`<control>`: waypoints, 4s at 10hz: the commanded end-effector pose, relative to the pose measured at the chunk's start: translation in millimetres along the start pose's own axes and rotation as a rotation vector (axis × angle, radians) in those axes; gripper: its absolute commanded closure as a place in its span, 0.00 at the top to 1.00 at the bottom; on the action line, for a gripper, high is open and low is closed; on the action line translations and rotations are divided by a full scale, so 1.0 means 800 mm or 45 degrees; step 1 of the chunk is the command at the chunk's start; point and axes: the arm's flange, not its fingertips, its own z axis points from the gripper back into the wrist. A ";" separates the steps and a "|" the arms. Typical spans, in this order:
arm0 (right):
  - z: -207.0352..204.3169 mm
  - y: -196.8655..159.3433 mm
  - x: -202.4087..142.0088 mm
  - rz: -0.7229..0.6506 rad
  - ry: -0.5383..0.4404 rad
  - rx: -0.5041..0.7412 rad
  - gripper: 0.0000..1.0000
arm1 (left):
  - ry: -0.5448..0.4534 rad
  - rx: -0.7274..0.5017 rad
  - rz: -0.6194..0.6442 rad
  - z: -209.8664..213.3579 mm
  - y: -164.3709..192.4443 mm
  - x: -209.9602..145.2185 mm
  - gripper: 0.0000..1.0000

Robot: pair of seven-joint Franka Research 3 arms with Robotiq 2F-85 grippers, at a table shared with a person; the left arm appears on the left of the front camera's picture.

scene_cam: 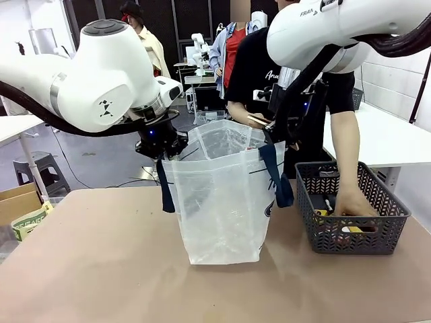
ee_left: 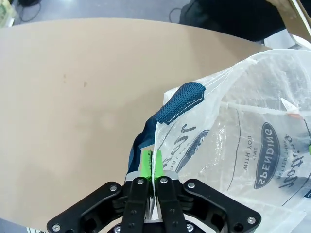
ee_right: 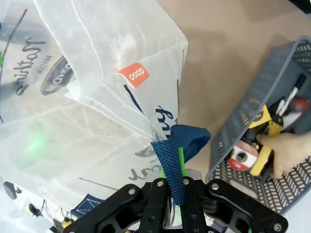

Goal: Transfer purchased items from the store into the shopping bag.
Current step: Open the Reusable shopping bag in the center of the table, then move the Reusable shopping bag to the right side of the table.

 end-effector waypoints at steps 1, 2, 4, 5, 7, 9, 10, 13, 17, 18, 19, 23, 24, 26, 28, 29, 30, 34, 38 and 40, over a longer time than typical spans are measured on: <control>-0.006 -0.013 -0.002 0.010 0.035 0.030 0.00 | 0.038 0.018 0.000 -0.003 0.008 0.002 0.00; -0.009 -0.017 -0.003 0.009 0.026 0.025 0.00 | 0.040 0.017 0.020 -0.010 0.011 0.002 0.00; -0.014 -0.022 -0.003 0.018 -0.011 0.026 0.00 | 0.044 -0.006 0.041 -0.018 0.014 0.001 0.00; -0.017 -0.022 -0.002 0.028 -0.024 0.028 0.00 | 0.034 -0.024 0.045 -0.021 0.016 0.002 0.00; -0.019 -0.022 -0.003 0.037 -0.049 0.035 0.00 | 0.026 -0.096 0.018 -0.025 0.018 0.004 0.00; -0.022 -0.018 -0.006 0.058 -0.078 0.025 0.00 | 0.033 -0.034 0.039 -0.022 0.009 0.003 0.00; -0.011 -0.017 0.004 0.012 -0.023 0.000 0.00 | 0.033 -0.034 0.039 -0.022 0.009 0.003 0.00; -0.015 -0.016 0.004 0.042 -0.029 -0.041 0.00 | 0.033 -0.058 -0.011 -0.026 0.008 0.002 0.00; -0.014 -0.012 0.005 0.043 -0.026 -0.027 0.00 | 0.037 -0.052 0.003 -0.025 0.008 0.003 0.00; -0.014 -0.012 0.005 0.043 -0.026 -0.027 0.00 | 0.037 -0.052 0.003 -0.025 0.008 0.003 0.00; -0.014 -0.012 0.005 0.043 -0.026 -0.027 0.00 | 0.037 -0.052 0.003 -0.025 0.008 0.003 0.00; -0.014 -0.012 0.005 0.043 -0.026 -0.027 0.00 | 0.037 -0.052 0.003 -0.025 0.008 0.003 0.00; -0.014 -0.012 0.005 0.043 -0.026 -0.027 0.00 | 0.037 -0.052 0.003 -0.025 0.008 0.003 0.00; -0.014 -0.012 0.005 0.043 -0.026 -0.027 0.00 | 0.037 -0.052 0.003 -0.025 0.008 0.003 0.00; -0.014 -0.012 0.005 0.043 -0.026 -0.027 0.00 | 0.037 -0.052 0.003 -0.025 0.008 0.003 0.00; -0.014 -0.012 0.005 0.043 -0.026 -0.027 0.00 | 0.037 -0.052 0.003 -0.025 0.008 0.003 0.00; -0.014 -0.012 0.005 0.043 -0.026 -0.027 0.00 | 0.037 -0.052 0.003 -0.025 0.008 0.003 0.00; -0.014 -0.012 0.005 0.043 -0.026 -0.027 0.00 | 0.037 -0.052 0.003 -0.025 0.008 0.003 0.00; -0.014 -0.012 0.005 0.043 -0.026 -0.027 0.00 | 0.037 -0.052 0.003 -0.025 0.008 0.003 0.00; -0.014 -0.012 0.005 0.043 -0.026 -0.027 0.00 | 0.037 -0.052 0.003 -0.025 0.008 0.003 0.00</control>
